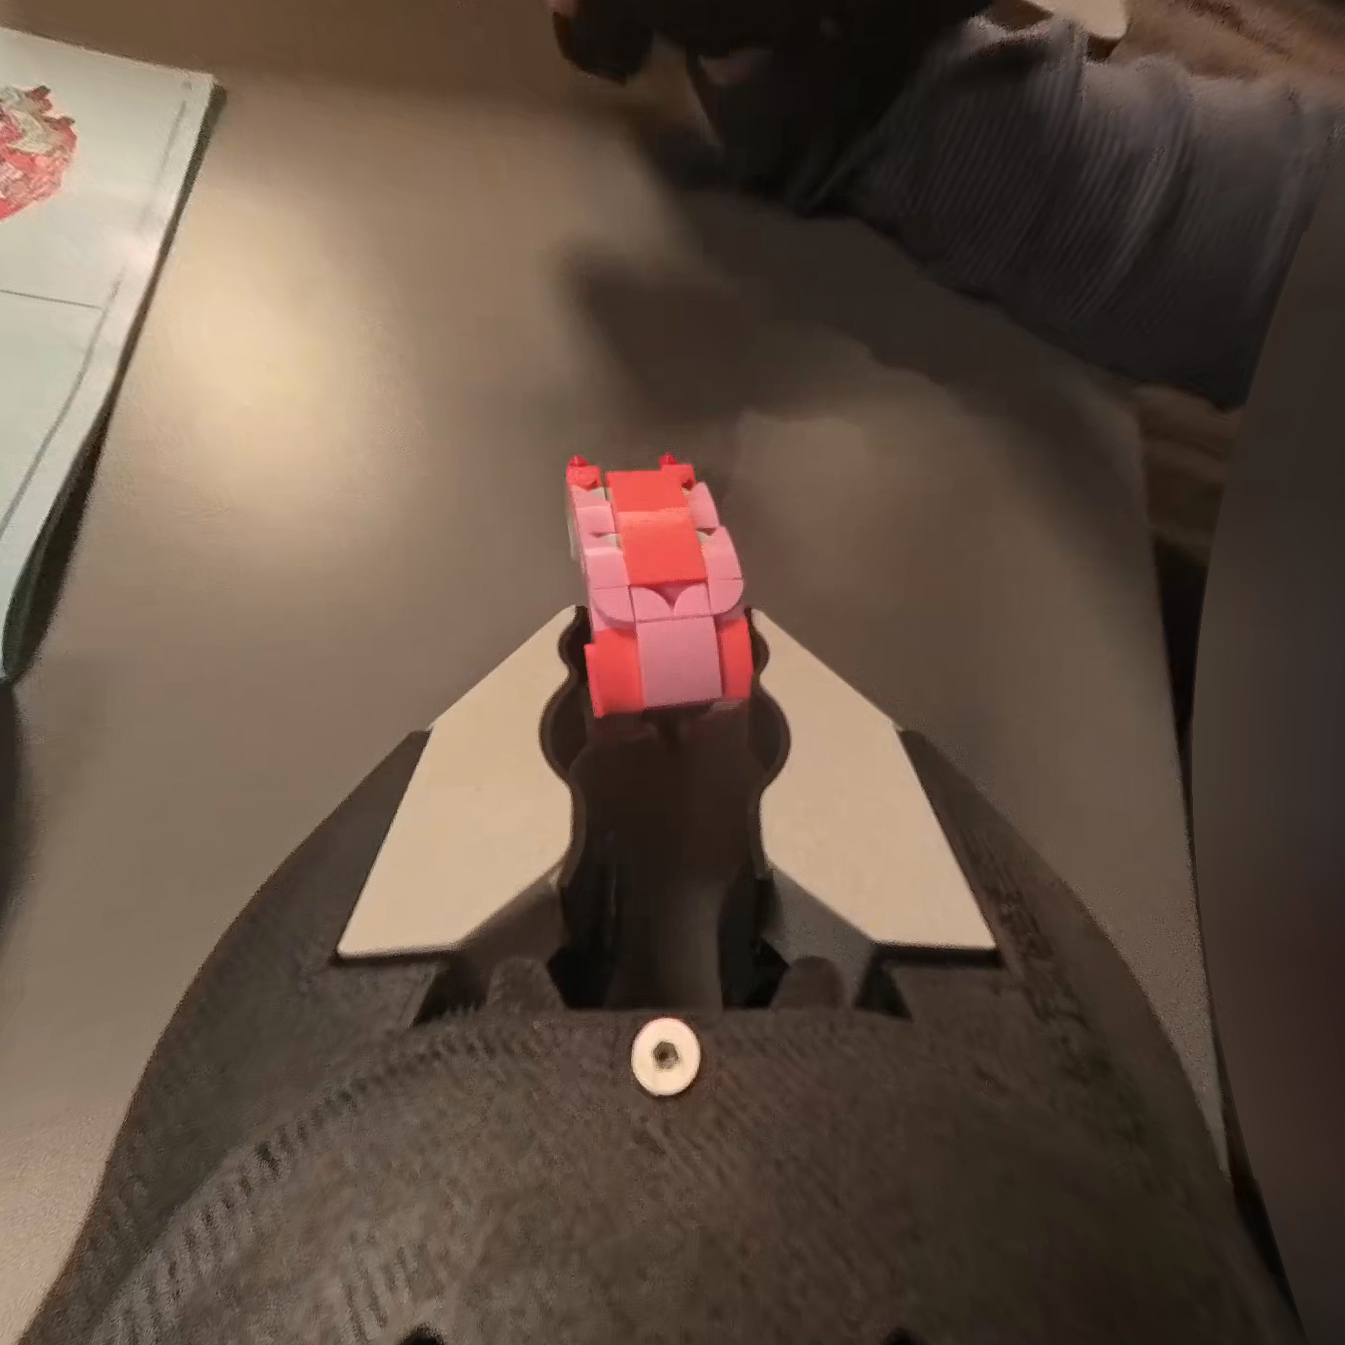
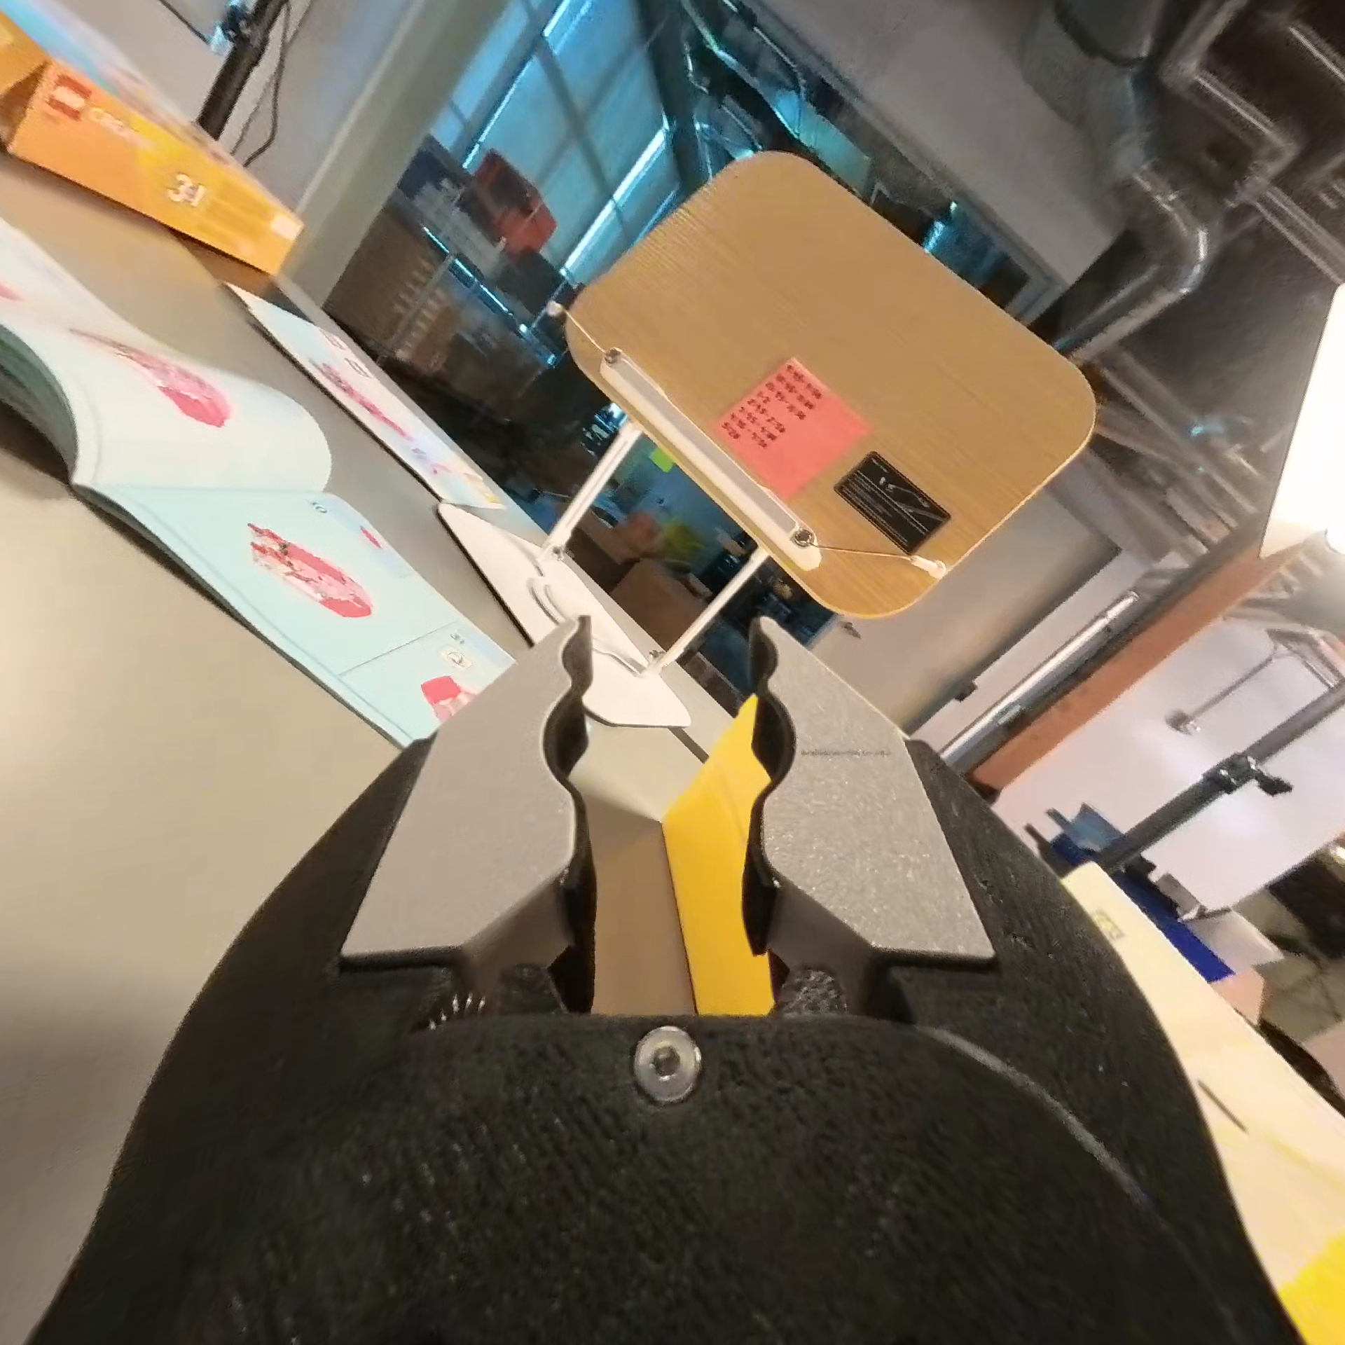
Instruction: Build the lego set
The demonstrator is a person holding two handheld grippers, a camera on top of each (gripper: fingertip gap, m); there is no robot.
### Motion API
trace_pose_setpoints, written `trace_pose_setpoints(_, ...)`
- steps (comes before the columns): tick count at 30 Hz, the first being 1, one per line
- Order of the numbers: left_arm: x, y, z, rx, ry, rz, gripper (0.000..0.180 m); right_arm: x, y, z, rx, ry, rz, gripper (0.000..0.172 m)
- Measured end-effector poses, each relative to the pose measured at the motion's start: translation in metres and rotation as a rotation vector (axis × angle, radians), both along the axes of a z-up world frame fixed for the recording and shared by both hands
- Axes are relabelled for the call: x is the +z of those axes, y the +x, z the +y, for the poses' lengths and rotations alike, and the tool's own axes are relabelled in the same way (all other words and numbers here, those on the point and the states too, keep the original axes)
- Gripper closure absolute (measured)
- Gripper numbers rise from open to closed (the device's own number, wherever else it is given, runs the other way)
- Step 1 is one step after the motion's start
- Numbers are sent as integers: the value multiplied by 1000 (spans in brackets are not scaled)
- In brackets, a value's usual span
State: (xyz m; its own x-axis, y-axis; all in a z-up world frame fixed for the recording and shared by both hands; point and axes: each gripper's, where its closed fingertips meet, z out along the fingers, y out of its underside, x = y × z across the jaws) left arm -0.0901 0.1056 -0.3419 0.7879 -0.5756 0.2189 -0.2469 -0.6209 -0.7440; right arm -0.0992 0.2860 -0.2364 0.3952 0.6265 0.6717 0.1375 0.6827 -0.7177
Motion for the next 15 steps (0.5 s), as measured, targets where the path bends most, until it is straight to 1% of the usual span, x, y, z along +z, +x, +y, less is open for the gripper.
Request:
trace_pose_setpoints(9,1,0,2,17,-4,-50,139,0,5,9,-21,-41,17,134)
trace_pose_setpoints(13,1,1,1,17,-19,-69,136,-3,2,7,-10,-38,-4,134)
trace_pose_setpoints(15,2,0,2,25,-18,-75,130,-4,2,6,-8,-35,-8,134)
